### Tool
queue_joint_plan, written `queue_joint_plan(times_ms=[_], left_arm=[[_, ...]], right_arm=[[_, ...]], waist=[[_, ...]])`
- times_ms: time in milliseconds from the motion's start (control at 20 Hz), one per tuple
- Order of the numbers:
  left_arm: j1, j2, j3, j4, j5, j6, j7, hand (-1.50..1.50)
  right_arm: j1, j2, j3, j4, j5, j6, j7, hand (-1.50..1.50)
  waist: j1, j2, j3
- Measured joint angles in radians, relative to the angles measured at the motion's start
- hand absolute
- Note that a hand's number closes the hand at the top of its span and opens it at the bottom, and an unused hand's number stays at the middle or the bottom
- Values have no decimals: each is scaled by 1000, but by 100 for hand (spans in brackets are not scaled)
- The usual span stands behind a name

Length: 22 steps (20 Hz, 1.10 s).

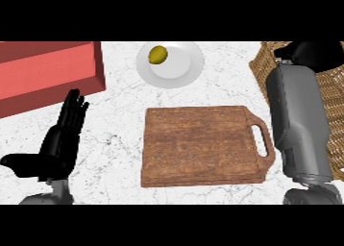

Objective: Pick the eggplant from the cutting board and place it in the basket

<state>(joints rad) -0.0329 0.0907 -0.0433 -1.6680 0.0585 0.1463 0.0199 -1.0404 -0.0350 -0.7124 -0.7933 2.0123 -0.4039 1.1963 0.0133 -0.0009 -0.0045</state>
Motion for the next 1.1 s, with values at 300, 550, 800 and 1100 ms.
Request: queue_joint_plan(times_ms=[300, 550, 800, 1100], left_arm=[[7, -15, -11, 16, -17, 7, -25, 0], [9, -17, -12, 15, -16, 5, -20, 0], [16, -15, -9, 7, -16, 2, -21, 0], [8, -7, 9, 5, -5, -8, -11, 0]], right_arm=[[70, 18, -41, -54, -25, -44, -34, 150], [126, 28, -47, -89, -60, -81, -43, 150], [171, 32, -68, -143, -64, -102, -34, -150], [223, 33, -58, -124, -114, -131, -49, -150]], waist=[[-3, -2, -1], [-4, -2, 2], [-5, -1, 3], [-2, 1, 4]])
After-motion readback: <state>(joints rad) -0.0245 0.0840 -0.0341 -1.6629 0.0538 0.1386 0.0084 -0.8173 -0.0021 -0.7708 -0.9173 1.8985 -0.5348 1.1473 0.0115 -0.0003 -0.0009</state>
